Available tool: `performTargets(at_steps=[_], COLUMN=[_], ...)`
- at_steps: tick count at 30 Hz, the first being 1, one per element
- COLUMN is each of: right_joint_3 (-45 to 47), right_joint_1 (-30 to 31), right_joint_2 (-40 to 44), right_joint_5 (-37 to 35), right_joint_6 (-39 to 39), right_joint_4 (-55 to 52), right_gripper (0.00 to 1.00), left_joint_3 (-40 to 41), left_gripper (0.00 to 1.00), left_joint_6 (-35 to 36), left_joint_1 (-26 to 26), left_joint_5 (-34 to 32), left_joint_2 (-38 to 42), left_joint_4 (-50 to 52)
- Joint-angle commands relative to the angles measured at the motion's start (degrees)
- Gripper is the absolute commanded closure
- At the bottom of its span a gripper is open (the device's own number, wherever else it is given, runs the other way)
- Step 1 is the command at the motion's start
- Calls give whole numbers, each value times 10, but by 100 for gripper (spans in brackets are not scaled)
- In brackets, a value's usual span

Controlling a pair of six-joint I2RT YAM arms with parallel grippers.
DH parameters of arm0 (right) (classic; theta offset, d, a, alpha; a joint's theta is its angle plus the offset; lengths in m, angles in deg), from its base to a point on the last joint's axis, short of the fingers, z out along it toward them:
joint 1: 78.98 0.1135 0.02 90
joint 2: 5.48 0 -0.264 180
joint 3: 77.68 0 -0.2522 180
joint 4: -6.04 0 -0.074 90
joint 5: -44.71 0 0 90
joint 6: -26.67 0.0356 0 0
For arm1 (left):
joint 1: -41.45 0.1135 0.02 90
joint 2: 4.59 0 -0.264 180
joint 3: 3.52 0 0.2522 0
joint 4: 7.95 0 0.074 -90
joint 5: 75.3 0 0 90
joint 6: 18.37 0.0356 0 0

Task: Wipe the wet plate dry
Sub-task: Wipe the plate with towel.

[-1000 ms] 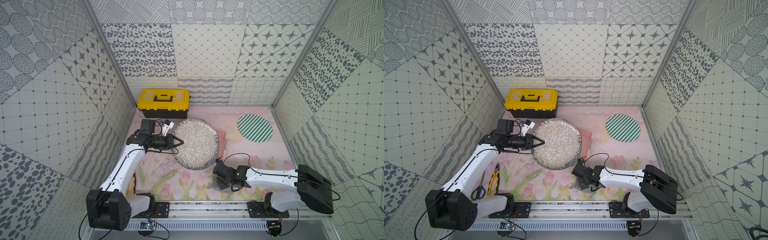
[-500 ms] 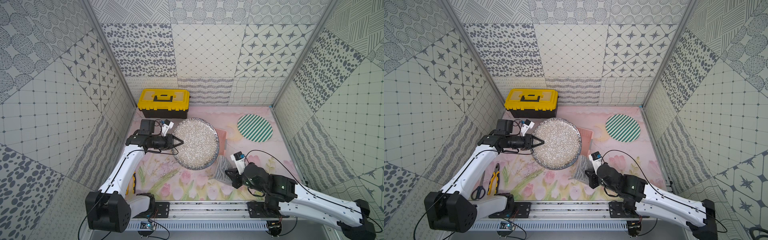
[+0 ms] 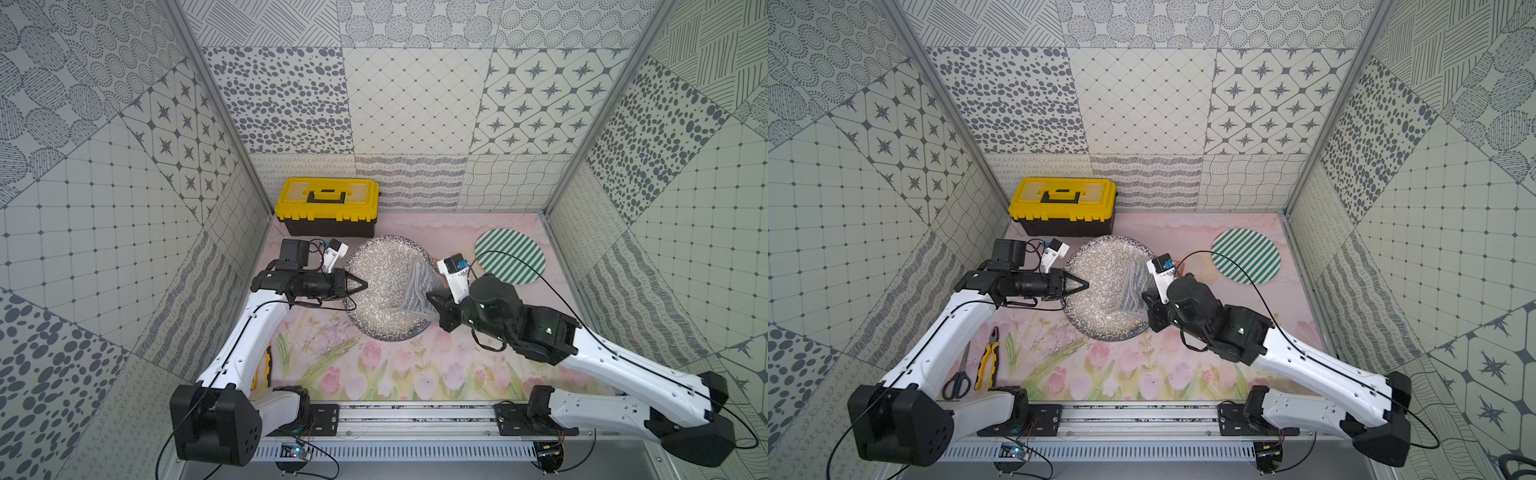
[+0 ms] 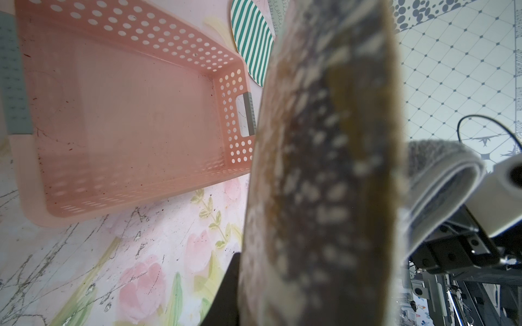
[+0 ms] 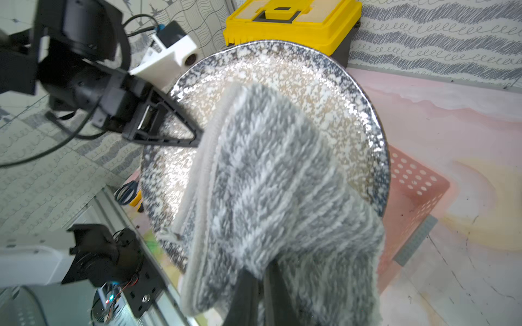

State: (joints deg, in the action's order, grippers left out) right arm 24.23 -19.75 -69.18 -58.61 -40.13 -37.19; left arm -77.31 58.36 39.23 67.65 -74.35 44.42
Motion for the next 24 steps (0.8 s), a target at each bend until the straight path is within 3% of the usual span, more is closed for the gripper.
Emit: performTargets(at_steps=[1,9,16,24], right_joint_3=[-67,-191,-275,-235], right_joint_1=[-38,-72,6,-15], right_joint_2=[-82,-237,-328,-314], right_joint_5=[0,33,79,82], right_joint_6=[-34,-82,-104,-49], right_joint_4=[19,35,43,69], right_gripper=[100,100,100,100], left_joint_3=[-9,-17,-24,-39], left_gripper=[100,100,100,100], left_joint_6=[38,87,106,113], left_joint_1=[5,4,1,-2], left_joint_5=[203,244,245,239], left_joint_2=[22,35,34,33], left_joint_4=[-72,-27,-8,-3])
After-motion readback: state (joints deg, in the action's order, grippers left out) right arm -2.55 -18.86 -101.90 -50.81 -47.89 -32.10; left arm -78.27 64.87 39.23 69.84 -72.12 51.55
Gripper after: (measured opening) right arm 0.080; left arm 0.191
